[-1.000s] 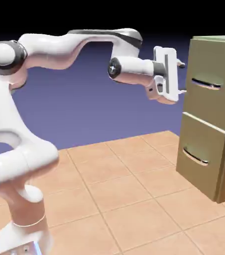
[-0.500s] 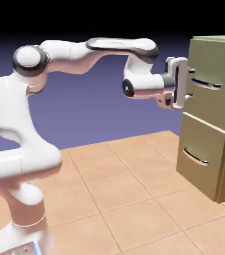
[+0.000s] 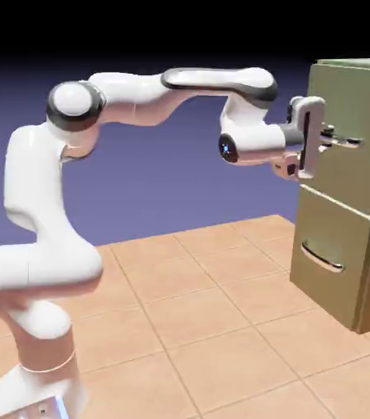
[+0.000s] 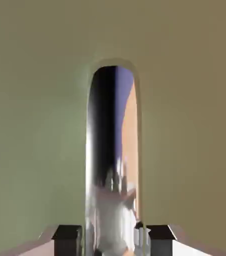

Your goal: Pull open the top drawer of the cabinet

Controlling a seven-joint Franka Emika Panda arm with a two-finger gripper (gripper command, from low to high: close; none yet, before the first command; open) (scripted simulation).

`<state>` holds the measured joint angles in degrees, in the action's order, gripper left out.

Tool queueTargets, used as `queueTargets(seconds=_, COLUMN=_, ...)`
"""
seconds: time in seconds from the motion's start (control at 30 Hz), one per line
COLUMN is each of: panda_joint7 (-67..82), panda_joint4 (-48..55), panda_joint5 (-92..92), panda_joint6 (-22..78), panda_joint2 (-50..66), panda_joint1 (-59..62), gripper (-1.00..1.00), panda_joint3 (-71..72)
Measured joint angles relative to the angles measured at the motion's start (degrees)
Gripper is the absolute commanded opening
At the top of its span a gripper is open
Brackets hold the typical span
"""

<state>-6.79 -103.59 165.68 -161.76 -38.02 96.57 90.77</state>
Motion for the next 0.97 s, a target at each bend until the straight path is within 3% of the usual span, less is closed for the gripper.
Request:
queueTargets(seconds=0.83, panda_joint7=5.16, panda_joint4=-34.79, panda_joint5=0.3, panda_joint6=-0.01, panda_joint2=-7.74, panda_joint1=-51.9, gripper=-1.0, panda_joint3=-40.98)
queueTargets(seconds=0.87, panda_joint7=5.18, panda_joint4=-35.92, panda_joint5=0.16, panda_joint6=-0.38, panda_joint2=-8.58, panda_joint1=-53.62, gripper=1.0, panda_joint3=-42.23)
queueTargets(seconds=0.97, panda_joint7=4.59, panda_joint4=-37.47, panda_joint5=-0.41, panda_joint6=-1.07, panda_joint2=-10.13, panda_joint1=-55.69, gripper=1.0, panda_joint3=-43.55)
